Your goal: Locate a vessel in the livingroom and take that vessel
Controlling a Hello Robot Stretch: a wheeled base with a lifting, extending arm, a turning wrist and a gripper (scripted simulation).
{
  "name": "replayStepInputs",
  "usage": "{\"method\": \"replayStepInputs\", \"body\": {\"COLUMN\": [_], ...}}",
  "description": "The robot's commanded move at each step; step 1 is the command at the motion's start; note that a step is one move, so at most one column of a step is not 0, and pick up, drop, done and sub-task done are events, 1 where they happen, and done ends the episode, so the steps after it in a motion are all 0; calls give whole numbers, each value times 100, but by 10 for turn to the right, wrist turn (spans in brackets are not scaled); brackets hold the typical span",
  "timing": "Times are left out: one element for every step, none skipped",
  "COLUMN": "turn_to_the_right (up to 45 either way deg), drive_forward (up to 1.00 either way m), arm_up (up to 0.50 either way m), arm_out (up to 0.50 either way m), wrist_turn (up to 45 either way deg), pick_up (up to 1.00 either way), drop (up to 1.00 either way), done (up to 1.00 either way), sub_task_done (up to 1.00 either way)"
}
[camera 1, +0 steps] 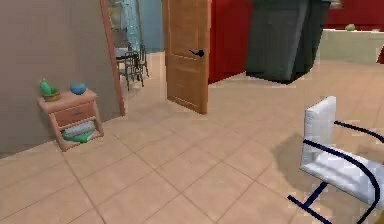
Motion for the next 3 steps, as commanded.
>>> {"method": "replayStepInputs", "body": {"turn_to_the_right": [330,0,-450], "drive_forward": [0,75,0], "arm_up": [0,0,0], "arm_out": [0,0,0], "wrist_turn": [0,0,0], "pick_up": [0,0,0], "drop": [0,0,0], "done": [0,0,0], "sub_task_done": [0,0,0]}}
